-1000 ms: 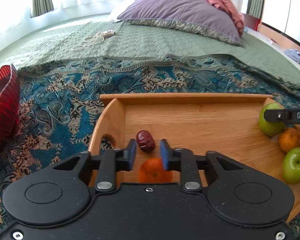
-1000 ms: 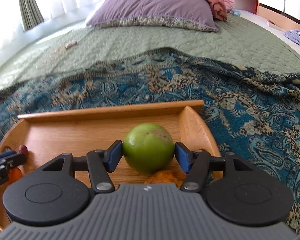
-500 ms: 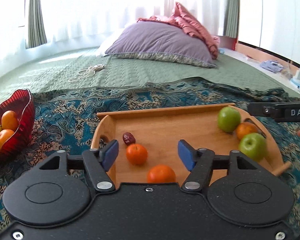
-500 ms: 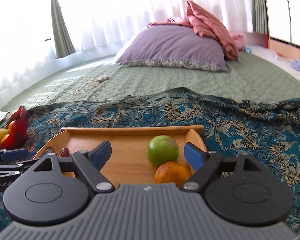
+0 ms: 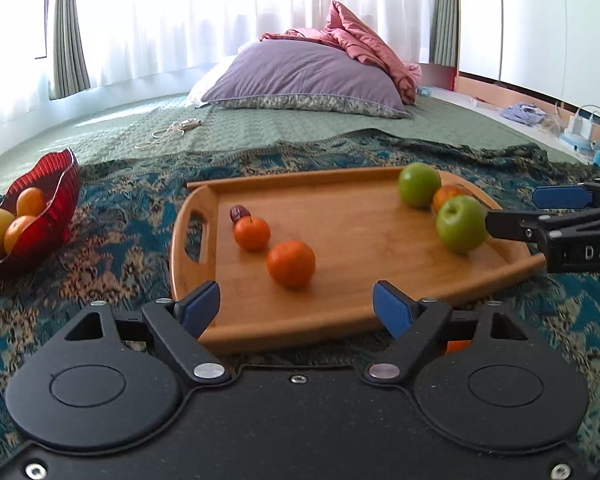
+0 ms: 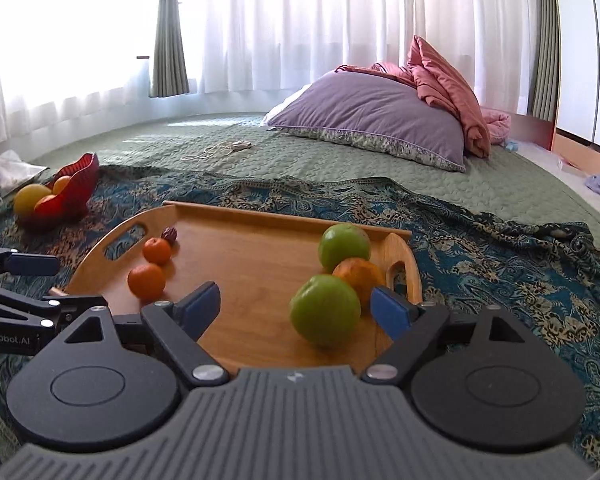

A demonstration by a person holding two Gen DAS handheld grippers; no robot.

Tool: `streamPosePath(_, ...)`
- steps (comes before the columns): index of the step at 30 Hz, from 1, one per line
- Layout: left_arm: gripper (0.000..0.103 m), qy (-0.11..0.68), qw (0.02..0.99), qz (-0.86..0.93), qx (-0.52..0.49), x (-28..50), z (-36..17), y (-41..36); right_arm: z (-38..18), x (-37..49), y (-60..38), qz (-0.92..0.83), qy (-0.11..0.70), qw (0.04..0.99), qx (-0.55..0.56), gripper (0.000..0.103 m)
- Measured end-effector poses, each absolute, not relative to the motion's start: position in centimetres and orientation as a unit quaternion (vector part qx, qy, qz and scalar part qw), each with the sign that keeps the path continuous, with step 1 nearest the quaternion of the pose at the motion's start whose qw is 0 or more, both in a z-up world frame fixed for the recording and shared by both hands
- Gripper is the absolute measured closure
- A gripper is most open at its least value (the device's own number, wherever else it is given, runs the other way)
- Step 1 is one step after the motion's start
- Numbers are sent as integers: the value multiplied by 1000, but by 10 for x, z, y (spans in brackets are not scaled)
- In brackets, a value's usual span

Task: Organize fruits
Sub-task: 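Withdraw both grippers from the tray toward the remaining date and mandarin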

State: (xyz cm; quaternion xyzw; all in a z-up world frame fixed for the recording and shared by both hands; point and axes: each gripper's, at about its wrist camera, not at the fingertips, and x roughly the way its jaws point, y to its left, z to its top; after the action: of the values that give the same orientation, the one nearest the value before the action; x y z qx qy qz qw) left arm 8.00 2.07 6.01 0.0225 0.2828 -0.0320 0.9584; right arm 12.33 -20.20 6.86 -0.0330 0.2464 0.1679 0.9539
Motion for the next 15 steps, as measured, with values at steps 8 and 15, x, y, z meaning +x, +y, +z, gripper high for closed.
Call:
streamPosePath(8,19,304,951,-46,20,66,42,21,49,86,-192,184,240,951,-66,12)
streamPosePath(15,10,306,950,-54,8,59,30,23,32,65,-178,221,243,938,-109,13)
